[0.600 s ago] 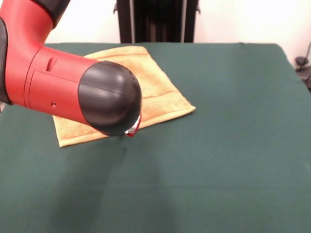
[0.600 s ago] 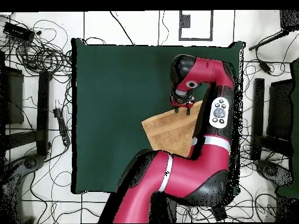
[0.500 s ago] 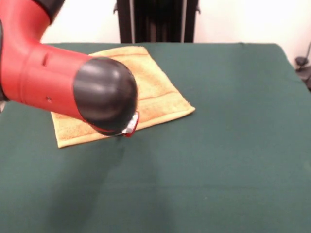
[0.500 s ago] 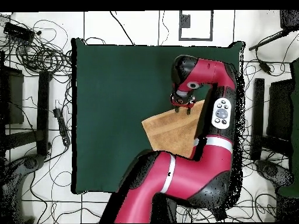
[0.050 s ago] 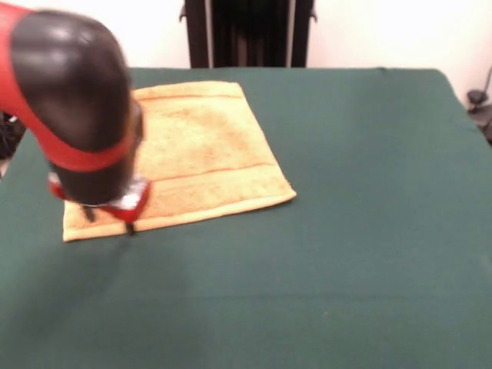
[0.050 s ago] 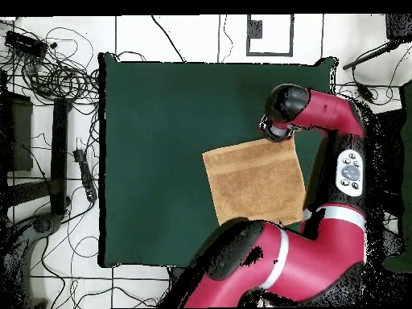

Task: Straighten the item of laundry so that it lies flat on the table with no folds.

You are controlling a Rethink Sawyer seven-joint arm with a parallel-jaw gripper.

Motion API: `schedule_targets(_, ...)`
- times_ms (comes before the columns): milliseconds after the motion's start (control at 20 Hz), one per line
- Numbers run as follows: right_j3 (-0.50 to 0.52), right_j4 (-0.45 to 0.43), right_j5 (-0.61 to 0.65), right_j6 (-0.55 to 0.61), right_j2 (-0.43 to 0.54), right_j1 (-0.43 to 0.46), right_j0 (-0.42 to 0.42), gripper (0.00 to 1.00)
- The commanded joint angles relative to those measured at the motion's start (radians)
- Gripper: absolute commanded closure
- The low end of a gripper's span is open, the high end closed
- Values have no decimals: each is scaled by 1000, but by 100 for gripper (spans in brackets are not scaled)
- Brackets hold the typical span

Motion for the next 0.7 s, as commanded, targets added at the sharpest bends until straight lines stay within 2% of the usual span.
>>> schedule_targets(50,184,0,-92,-278,149,-73,3,0)
schedule_targets(450,206,-9,-131,-268,161,-77,-5,0)
schedule_targets(700,200,-27,-212,-349,204,-61,-36,0)
